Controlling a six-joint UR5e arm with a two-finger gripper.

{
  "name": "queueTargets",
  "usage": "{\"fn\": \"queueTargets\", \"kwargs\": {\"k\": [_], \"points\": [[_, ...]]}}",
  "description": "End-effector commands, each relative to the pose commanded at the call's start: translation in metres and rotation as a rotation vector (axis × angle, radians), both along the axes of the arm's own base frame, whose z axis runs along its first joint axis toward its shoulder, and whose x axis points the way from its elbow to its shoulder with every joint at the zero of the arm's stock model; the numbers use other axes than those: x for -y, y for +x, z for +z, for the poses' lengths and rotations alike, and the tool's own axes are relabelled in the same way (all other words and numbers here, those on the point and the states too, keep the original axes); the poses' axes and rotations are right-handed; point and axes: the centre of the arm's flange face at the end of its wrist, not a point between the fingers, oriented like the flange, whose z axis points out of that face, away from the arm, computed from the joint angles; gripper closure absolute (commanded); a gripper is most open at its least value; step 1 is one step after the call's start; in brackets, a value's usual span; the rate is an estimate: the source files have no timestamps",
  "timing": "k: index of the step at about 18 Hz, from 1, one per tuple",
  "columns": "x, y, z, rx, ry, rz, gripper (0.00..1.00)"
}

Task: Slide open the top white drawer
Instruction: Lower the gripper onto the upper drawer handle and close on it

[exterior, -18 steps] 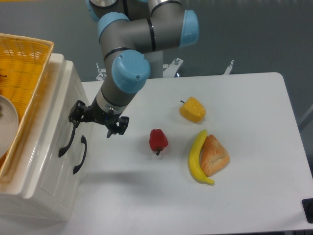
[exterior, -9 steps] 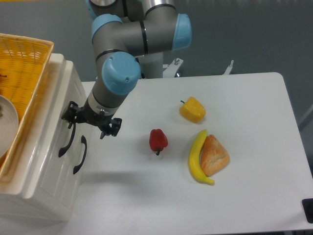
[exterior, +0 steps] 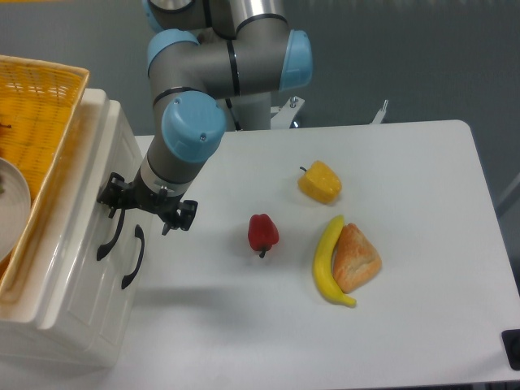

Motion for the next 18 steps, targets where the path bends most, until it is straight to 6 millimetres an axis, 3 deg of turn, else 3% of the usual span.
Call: {"fn": "queueTargets", "kwargs": {"k": [18], "points": [[-0.002, 0.011, 0.006, -0.010, 0.005, -0.017, 0.22]]}}
